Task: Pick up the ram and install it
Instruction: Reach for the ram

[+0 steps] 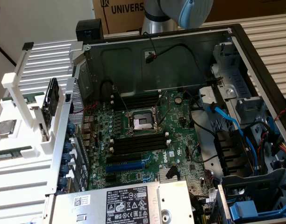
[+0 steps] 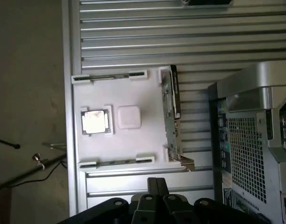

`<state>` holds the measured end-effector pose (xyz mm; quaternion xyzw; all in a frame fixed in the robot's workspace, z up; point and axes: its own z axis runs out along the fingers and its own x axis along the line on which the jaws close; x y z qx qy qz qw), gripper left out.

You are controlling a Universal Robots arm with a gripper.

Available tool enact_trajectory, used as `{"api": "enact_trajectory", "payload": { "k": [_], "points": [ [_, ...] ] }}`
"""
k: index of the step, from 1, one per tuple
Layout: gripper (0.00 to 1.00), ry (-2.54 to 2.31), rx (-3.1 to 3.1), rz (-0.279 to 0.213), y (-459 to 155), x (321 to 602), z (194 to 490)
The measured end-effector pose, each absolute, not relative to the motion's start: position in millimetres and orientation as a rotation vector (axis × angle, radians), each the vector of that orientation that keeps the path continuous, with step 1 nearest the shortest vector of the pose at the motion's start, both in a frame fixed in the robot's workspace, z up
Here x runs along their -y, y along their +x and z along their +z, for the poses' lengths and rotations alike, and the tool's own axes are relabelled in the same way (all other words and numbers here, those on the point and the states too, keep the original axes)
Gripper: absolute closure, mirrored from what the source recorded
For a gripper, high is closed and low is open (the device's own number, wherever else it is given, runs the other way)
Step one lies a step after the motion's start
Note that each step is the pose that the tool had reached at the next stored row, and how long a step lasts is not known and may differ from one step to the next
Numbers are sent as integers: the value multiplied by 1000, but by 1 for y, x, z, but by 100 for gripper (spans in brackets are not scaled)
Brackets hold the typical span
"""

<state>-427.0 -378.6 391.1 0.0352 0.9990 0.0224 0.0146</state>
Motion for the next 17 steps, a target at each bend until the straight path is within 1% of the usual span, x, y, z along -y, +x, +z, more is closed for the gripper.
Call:
{"api": "enact_trajectory", "payload": {
  "k": [8, 9, 14, 17],
  "points": [
    [89, 110, -3110, 70, -463, 379, 391],
    [89, 109, -3109, 70, -477, 379, 391],
    [89, 109, -3109, 70, -498, 378, 391],
    [89, 108, -3109, 70, -500, 377, 391]
  ]
}}
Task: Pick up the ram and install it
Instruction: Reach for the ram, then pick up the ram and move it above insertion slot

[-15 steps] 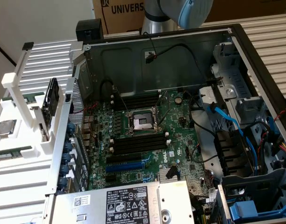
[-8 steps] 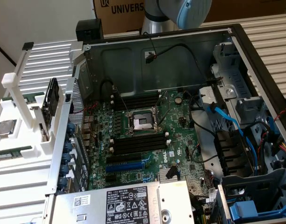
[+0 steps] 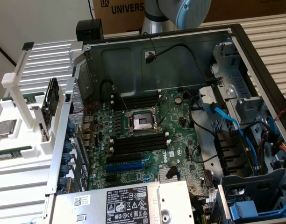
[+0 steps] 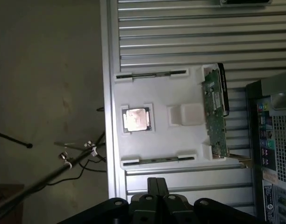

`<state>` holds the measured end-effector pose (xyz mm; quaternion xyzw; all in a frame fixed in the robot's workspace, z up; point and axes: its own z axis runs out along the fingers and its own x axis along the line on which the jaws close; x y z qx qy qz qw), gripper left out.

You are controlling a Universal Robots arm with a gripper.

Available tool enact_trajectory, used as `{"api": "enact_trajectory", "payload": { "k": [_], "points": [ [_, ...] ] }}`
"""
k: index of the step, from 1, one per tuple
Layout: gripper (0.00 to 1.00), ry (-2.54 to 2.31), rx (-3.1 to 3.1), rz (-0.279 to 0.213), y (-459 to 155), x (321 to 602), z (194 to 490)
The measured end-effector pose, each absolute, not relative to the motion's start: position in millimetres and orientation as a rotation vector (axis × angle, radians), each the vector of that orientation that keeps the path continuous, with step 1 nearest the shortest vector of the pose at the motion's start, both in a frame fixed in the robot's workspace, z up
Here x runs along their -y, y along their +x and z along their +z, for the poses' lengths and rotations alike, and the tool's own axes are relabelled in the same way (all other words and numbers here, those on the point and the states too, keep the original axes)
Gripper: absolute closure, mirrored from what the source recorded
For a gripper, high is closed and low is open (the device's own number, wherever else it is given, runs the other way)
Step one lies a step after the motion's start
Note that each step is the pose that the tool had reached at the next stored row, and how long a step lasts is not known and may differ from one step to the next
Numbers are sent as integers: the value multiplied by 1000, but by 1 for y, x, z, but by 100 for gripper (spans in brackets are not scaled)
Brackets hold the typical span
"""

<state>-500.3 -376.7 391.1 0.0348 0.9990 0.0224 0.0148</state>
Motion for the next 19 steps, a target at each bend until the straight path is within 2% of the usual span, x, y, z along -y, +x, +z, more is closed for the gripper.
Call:
{"api": "enact_trajectory", "payload": {
  "k": [19],
  "points": [
    [89, 106, -3111, 68, -500, 370, 391]
  ]
}}
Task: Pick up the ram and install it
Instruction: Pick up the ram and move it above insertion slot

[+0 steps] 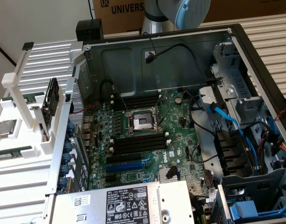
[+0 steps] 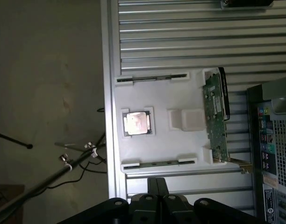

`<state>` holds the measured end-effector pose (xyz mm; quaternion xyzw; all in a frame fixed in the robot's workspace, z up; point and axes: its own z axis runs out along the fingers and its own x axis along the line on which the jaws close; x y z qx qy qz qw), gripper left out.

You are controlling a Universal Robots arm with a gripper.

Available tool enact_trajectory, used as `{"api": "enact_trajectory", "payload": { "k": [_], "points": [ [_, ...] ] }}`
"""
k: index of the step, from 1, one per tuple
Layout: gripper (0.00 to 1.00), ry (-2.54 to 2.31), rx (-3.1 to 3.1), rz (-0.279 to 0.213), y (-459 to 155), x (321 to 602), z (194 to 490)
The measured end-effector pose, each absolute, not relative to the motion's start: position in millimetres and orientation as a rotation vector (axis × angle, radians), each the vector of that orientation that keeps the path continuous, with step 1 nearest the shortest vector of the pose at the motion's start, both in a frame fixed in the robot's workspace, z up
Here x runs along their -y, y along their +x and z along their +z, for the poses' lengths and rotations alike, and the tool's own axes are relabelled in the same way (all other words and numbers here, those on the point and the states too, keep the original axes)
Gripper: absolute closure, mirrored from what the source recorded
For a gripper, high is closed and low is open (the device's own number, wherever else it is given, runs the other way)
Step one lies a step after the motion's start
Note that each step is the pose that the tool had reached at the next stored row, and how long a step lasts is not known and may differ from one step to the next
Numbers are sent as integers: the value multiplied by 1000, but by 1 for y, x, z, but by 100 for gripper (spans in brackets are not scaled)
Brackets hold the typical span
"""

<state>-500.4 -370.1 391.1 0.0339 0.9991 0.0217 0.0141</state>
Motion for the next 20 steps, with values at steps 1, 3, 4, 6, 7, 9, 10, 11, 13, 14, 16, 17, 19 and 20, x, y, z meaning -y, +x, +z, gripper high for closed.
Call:
{"api": "enact_trajectory", "payload": {
  "k": [1, 3, 4, 6, 7, 9, 10, 11, 13, 14, 16, 17, 19, 20],
  "points": [
    [89, 106, -3111, 68, -500, 370, 391],
    [89, 100, -3111, 68, -500, 370, 391],
    [89, 75, -3112, 68, -500, 370, 391],
    [89, -38, -3114, 71, -500, 370, 391],
    [89, -67, -3114, 71, -500, 370, 391],
    [89, -209, -3110, 73, -500, 370, 391],
    [89, -264, -3107, 73, -500, 370, 391],
    [89, -294, -3104, 74, -500, 370, 391],
    [89, -352, -3099, 75, -500, 370, 391],
    [89, -409, -3093, 75, -500, 370, 391],
    [89, -493, -3082, 76, -500, 370, 391],
    [89, -520, -3078, 76, -500, 370, 391],
    [89, -577, -3069, 77, -500, 370, 391],
    [89, -605, -3064, 77, -500, 370, 391]
  ]
}}
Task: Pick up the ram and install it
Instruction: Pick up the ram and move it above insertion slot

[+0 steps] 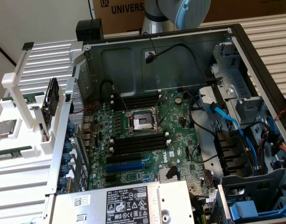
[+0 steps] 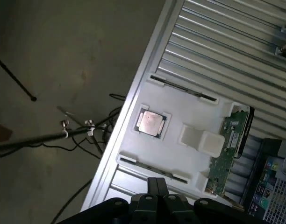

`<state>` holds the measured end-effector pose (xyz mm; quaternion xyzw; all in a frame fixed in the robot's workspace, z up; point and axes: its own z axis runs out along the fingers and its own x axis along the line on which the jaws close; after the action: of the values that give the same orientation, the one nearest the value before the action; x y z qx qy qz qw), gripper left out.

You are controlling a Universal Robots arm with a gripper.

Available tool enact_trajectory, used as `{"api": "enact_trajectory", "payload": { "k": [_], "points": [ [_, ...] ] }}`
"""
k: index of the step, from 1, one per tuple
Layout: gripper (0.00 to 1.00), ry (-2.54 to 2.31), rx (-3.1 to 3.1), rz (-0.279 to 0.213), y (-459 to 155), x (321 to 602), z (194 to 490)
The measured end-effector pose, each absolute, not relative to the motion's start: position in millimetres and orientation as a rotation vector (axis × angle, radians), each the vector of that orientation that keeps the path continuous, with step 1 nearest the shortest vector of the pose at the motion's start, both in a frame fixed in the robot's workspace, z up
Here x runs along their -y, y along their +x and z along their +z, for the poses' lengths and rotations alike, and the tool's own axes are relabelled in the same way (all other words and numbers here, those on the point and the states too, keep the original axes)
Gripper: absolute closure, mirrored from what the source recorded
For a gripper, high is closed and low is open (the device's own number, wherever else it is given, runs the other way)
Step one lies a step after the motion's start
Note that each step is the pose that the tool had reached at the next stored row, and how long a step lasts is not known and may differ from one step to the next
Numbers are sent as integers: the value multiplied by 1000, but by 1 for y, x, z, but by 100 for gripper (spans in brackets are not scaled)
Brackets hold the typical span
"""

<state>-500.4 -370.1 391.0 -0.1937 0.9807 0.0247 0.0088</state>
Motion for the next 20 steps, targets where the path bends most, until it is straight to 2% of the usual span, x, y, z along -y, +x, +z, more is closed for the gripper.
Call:
{"api": "enact_trajectory", "payload": {
  "k": [20],
  "points": [
    [89, -1158, -2910, 81, -500, 370, 391]
  ]
}}
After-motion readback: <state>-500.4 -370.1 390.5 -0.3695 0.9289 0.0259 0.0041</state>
